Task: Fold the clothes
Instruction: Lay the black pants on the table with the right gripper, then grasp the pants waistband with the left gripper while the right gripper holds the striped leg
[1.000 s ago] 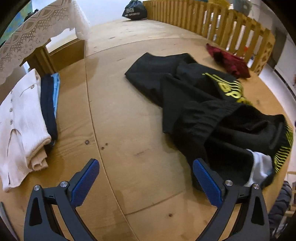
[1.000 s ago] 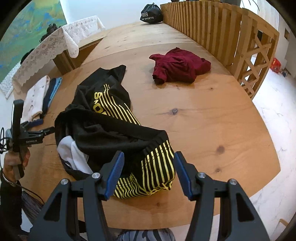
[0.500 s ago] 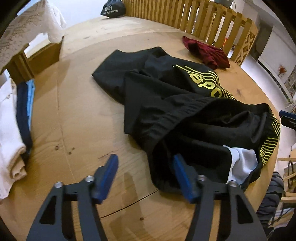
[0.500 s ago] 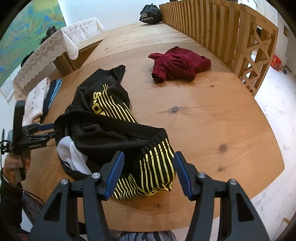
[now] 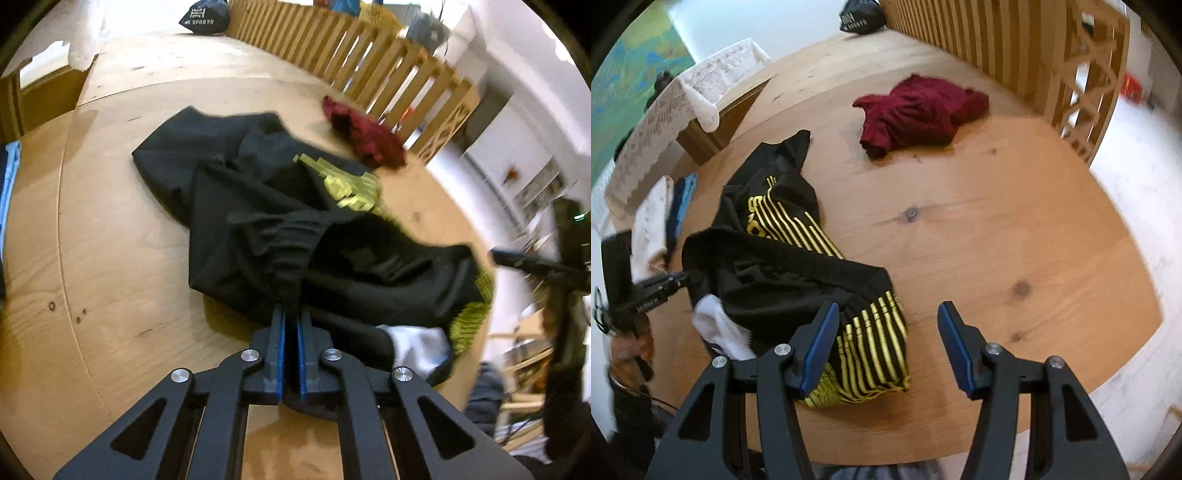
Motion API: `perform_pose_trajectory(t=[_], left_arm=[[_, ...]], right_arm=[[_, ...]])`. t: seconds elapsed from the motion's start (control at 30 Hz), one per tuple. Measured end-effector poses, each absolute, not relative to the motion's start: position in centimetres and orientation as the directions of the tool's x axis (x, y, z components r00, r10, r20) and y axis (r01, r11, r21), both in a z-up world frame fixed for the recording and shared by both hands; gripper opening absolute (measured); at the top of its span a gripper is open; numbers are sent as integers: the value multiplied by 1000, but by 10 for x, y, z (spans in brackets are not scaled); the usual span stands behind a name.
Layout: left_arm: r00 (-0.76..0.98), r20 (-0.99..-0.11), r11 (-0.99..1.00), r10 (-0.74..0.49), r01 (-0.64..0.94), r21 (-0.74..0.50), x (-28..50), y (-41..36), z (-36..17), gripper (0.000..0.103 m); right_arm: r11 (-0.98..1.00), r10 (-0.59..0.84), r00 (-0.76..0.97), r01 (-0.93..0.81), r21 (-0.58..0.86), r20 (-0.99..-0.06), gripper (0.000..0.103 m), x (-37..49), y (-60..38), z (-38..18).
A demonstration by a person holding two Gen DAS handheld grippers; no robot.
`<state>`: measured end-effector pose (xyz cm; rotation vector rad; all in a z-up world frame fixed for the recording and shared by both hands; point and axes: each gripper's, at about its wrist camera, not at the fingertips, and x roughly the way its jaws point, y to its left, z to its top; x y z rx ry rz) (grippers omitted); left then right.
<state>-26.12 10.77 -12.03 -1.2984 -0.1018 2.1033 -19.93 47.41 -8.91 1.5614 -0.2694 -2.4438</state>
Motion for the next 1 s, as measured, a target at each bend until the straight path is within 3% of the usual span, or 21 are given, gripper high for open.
perform_pose_trajectory(t=[0.2, 0.4, 0.43, 0.47, 0.53, 0.6, 0.77, 1.0], left_arm=[[-324, -742, -770, 587, -506, -388, -255, 101, -97, 4], [-318, -744, -759, 588, -535, -371, -253, 108, -98, 4], [-315, -744, -758, 589, -533, -375, -254, 108, -99, 4], [-313, -744, -758, 590, -533, -377, -255, 108, -100, 4], [-311, -746, -757, 589, -536, -374, -255, 110, -103, 4], [-314, -749, -758, 584, -540, -365, -255, 110, -104, 4], [-325, -723, -755, 609, -517, -404, -258, 98, -105, 4], [-388, -676, -762, 627, -487, -427, -255, 69, -81, 4]], right_arm=[[-945, -326, -277, 70, 320, -904, 55, -219, 459, -95], [-981, -193, -166, 63, 185, -967, 55, -245, 441, -109], [-983, -178, -149, 63, 171, -973, 51, -248, 440, -113], [-985, -170, -133, 63, 163, -977, 39, -250, 440, -116], [-984, -171, -97, 70, 165, -980, 26, -251, 440, -123], [-982, -174, -83, 87, 166, -981, 21, -251, 441, -127], [-975, -196, -164, 138, 174, -967, 13, -239, 443, -107], [-934, -352, -402, 207, 290, -845, 13, -210, 459, -14]])
